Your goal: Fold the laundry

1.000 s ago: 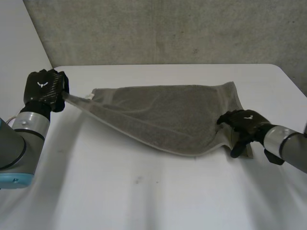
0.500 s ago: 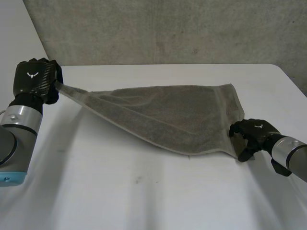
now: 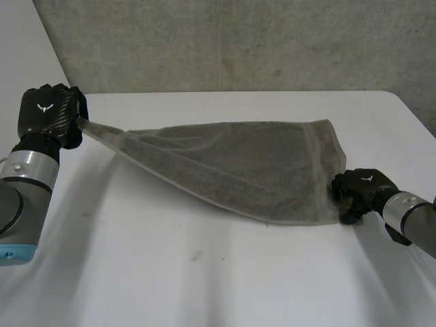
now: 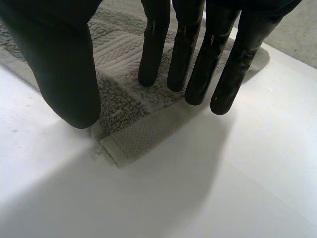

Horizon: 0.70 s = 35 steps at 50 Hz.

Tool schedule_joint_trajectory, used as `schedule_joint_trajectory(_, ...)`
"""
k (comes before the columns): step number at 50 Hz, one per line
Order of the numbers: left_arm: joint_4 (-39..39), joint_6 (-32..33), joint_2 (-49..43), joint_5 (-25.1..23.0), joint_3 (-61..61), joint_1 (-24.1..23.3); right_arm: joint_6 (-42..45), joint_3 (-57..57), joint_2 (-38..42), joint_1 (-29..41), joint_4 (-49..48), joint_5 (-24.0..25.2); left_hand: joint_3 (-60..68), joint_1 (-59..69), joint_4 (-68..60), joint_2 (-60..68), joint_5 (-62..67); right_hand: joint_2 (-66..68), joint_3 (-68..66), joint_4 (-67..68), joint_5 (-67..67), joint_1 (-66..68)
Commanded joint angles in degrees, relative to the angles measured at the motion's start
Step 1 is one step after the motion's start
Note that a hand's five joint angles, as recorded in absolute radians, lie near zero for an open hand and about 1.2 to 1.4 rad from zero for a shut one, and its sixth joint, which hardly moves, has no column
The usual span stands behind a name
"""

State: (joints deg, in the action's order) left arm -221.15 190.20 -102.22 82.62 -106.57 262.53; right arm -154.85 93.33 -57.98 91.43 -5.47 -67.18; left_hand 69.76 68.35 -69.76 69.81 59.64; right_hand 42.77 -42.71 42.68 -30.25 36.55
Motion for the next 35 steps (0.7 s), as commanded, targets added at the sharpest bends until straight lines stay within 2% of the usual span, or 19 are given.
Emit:
schedule_joint_trajectory(1, 0.01, 0.00, 0.00, 0.00, -0.04, 0.00, 0.07, -2.62, 2.78, 0.07, -0.59, -1.98, 10.24, 11.65, -10.24, 10.19, 10.36, 7.18, -7.24, 7.27, -9.70, 13.39)
schedule_joint_trajectory(8, 0.01, 0.00, 0.00, 0.00, -0.13, 0.00, 0.07, -3.50, 2.87, 0.07, -1.65, -2.34, 10.24, 11.65, -10.24, 10.19, 10.36, 17.61, -17.67, 17.70, -20.13, 23.83)
schedule_joint_trajectory(11, 0.01, 0.00, 0.00, 0.00, -0.21, -0.09, -0.02, -3.86, 2.70, 0.07, -2.44, -2.25, 10.24, 11.65, -10.24, 10.19, 10.36, 25.52, -25.57, 25.61, -28.03, 31.73)
schedule_joint_trajectory(12, 0.01, 0.00, 0.00, 0.00, -0.21, -0.09, 0.07, -4.12, 2.78, 0.07, -2.70, -2.25, 10.24, 11.65, -10.24, 10.19, 10.36, 35.18, -35.23, 35.27, -37.69, 41.39)
schedule_joint_trajectory(16, 0.10, 0.09, 0.00, 0.17, -0.21, -0.53, 0.16, -4.65, 2.61, 0.07, -2.70, -2.25, 10.24, 11.65, -10.24, 10.19, 10.36, 37.23, -37.29, 37.32, -39.75, 43.45)
schedule_joint_trajectory(20, 1.24, 0.26, 0.00, 0.09, -0.92, -0.88, 1.30, -4.65, -1.06, 0.07, -1.92, -2.16, 10.24, 11.65, -10.24, 10.19, 10.36, 37.23, -37.29, 37.32, -39.75, 43.45)
schedule_joint_trajectory(24, 5.97, 0.88, 0.70, 0.00, -2.85, -0.88, 3.15, -3.42, -5.83, -0.02, 0.28, -2.07, 10.24, 11.65, -10.24, 10.19, 10.36, 37.23, -37.29, 37.32, -39.75, 43.45)
schedule_joint_trajectory(25, 5.99, 0.88, 0.71, 0.00, -2.85, -0.88, 4.97, -2.98, -7.74, -0.11, 2.98, -1.81, 10.24, 11.65, -10.24, 10.19, 10.36, 37.23, -37.29, 37.32, -39.75, 43.45)
schedule_joint_trajectory(29, 15.18, 1.58, 5.08, -0.35, -4.78, -0.44, 12.79, -2.37, -11.18, -0.64, 13.61, -1.55, 10.24, 11.65, -10.24, 10.19, 10.36, 37.23, -37.29, 37.32, -39.75, 43.45)
schedule_joint_trajectory(30, 18.35, 1.84, 6.58, -0.61, -5.39, -0.27, 12.81, -2.36, -11.19, -0.64, 13.64, -1.55, 10.24, 11.65, -10.24, 10.19, 10.36, 37.23, -37.29, 37.32, -39.75, 43.45)
schedule_joint_trajectory(33, 21.37, 2.20, 8.09, -0.97, -6.19, -0.18, 19.11, -2.01, -12.59, -0.99, 20.73, -1.98, 10.24, 11.65, -10.24, 10.19, 10.36, 37.23, -37.29, 37.32, -39.75, 43.45)
schedule_joint_trajectory(35, 26.97, 3.07, 11.94, -1.06, -7.85, 0.00, 22.57, -1.75, -13.21, -1.96, 24.63, -2.34, 10.24, 11.65, -10.24, 10.19, 10.36, 37.23, -37.29, 37.32, -39.75, 43.45)
